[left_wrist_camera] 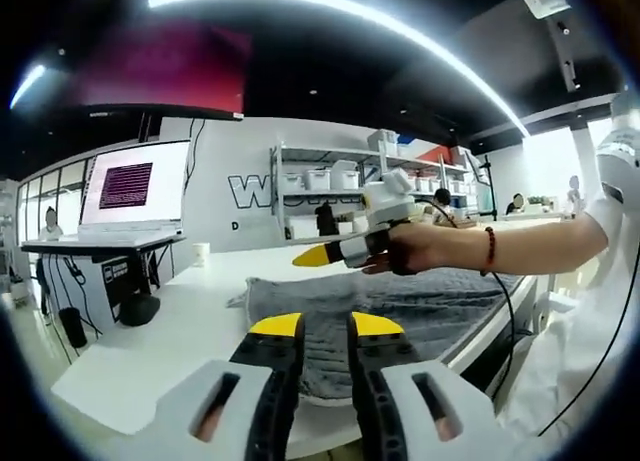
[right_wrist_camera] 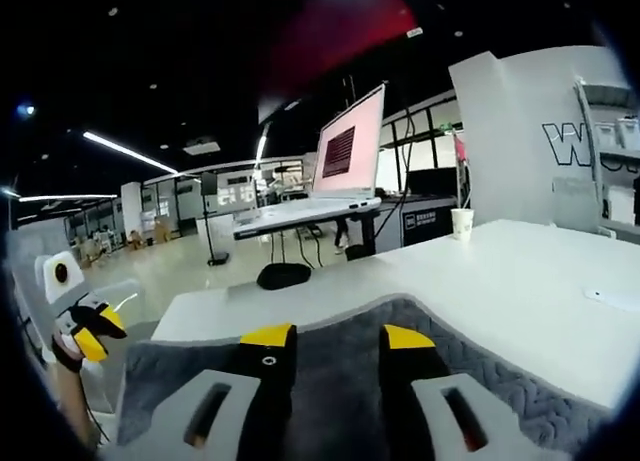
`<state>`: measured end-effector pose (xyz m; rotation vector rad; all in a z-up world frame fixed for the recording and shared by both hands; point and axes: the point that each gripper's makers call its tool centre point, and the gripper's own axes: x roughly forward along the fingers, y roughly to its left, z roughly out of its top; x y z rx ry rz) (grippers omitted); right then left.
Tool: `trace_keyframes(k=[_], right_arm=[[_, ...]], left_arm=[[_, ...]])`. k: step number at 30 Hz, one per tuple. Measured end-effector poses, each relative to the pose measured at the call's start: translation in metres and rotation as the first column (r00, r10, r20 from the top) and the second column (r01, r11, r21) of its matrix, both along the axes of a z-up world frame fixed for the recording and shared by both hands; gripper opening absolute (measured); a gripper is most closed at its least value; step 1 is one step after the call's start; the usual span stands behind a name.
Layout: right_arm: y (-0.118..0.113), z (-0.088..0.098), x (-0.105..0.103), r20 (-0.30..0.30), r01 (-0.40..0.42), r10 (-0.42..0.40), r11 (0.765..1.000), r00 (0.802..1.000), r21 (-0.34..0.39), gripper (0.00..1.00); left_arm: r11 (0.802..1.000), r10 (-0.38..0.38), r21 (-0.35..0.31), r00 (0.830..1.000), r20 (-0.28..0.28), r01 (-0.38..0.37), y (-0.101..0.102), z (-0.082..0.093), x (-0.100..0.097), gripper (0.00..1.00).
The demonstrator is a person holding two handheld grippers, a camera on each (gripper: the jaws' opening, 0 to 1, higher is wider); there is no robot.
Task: Open the folded towel by lifting each exposed corner and separating the folded layers until the towel lies flat within the target outline without major curled edges
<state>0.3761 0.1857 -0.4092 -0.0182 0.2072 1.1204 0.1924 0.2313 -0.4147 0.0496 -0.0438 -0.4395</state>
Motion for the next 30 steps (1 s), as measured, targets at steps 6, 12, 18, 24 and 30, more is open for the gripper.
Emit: trace_keyframes(k=[6, 12, 18, 24, 30], right_arm=[[-0.008, 0.007, -0.009, 0.024, -0.010, 0.010, 1.000, 1.000, 0.015, 0.32], [-0.023, 0.009, -0.017, 0.057, -0.006, 0.006, 1.000, 0.998, 0.011, 0.36], [-0.035, 0.006, -0.020, 0.078, -0.003, 0.003, 1.000, 0.997, -0.003, 0.40], [-0.047, 0.001, -0.031, 0.086, -0.001, 0.001, 1.000, 0.996, -0.006, 0.43], [-0.063, 0.004, -0.042, 0.104, 0.001, -0.001, 1.000, 0.995, 0.000, 0.46]], left_arm=[[1.000, -0.010, -0.001, 1.000, 0.003, 0.010, -0.006, 0.002, 0.003, 0.18], [0.999, -0.035, 0.004, 0.999, 0.008, 0.035, -0.015, 0.002, 0.003, 0.21], [0.999, -0.050, 0.006, 0.999, 0.011, 0.050, -0.023, 0.002, 0.005, 0.24], [0.999, -0.038, 0.002, 0.998, 0.051, 0.038, -0.027, 0.008, 0.010, 0.24], [0.995, -0.094, -0.008, 0.992, 0.082, 0.095, -0.042, 0.014, 0.008, 0.25]])
